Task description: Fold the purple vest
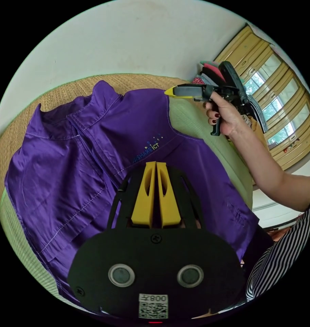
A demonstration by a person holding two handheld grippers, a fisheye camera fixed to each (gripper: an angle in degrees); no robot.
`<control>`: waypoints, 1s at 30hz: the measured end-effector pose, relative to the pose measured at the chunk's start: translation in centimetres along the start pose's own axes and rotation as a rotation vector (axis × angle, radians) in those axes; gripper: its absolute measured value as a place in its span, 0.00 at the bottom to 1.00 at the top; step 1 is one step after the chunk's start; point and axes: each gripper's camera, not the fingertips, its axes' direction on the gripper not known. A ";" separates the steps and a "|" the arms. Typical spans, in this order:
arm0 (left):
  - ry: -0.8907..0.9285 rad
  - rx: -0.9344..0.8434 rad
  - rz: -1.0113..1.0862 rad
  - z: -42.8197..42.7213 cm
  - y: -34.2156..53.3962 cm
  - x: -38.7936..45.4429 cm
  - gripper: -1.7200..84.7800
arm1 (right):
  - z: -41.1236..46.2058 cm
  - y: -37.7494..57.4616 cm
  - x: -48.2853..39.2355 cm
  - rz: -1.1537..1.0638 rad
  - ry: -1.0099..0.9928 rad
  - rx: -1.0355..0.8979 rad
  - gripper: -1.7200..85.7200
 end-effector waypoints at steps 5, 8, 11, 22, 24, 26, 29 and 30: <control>-0.017 -0.057 -0.018 1.3 -0.4 -0.4 0.02 | 0.7 -0.7 -3.6 -0.031 0.029 0.000 0.02; 0.008 -0.038 -0.030 1.3 -0.2 -0.6 0.02 | 1.9 -0.9 -3.9 -0.006 0.146 -0.031 0.02; 0.013 -0.036 -0.031 1.4 -0.3 -0.5 0.02 | 2.2 0.0 -1.8 0.079 0.034 -0.028 0.02; 0.021 -0.037 -0.035 1.0 -0.4 -0.3 0.02 | 6.2 -3.9 -10.1 -0.124 0.007 -0.034 0.02; 0.017 -0.036 -0.033 0.9 -0.4 -0.2 0.02 | 9.4 -5.7 -11.8 -0.162 0.072 -0.074 0.02; 0.020 -0.037 -0.035 0.6 -0.4 -0.2 0.02 | 15.0 -8.1 -11.5 -0.139 0.127 -0.193 0.02; 0.019 -0.038 -0.037 0.3 -0.3 -0.3 0.02 | 16.3 -9.8 -10.8 -0.086 0.073 -0.175 0.02; 0.014 -0.038 -0.035 0.2 -0.2 -0.2 0.02 | 16.4 -9.9 -11.0 -0.093 0.077 -0.174 0.02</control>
